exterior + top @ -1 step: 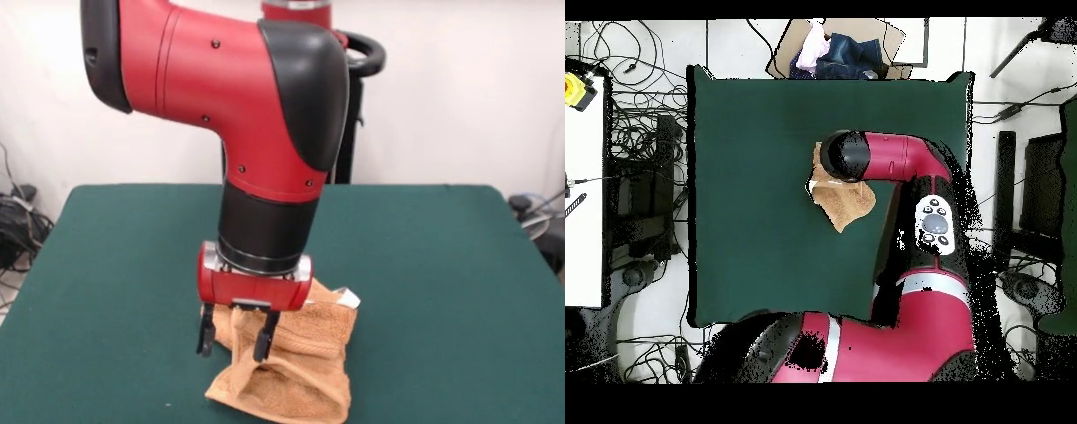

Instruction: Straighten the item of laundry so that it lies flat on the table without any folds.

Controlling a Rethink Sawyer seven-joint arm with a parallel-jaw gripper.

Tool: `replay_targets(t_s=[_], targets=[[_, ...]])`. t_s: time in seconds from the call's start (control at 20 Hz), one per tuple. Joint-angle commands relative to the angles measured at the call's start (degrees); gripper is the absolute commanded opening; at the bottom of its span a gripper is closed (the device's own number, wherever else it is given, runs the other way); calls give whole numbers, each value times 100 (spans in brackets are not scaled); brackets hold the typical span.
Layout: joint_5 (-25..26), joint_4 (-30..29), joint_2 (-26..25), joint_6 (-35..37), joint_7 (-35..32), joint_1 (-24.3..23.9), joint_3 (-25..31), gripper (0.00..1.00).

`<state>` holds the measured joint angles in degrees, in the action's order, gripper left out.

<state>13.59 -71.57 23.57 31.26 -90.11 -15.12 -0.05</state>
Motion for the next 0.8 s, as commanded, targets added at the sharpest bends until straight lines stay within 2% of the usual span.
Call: replay_targets(t_s=[0.05,0.55,0.8], targets=[[449,-337,-494,-660,-503,176,157,100],[421,-463,-465,-757,-613,343,12,100],[508,-605,-525,-1107,-747,367,-38,100]])
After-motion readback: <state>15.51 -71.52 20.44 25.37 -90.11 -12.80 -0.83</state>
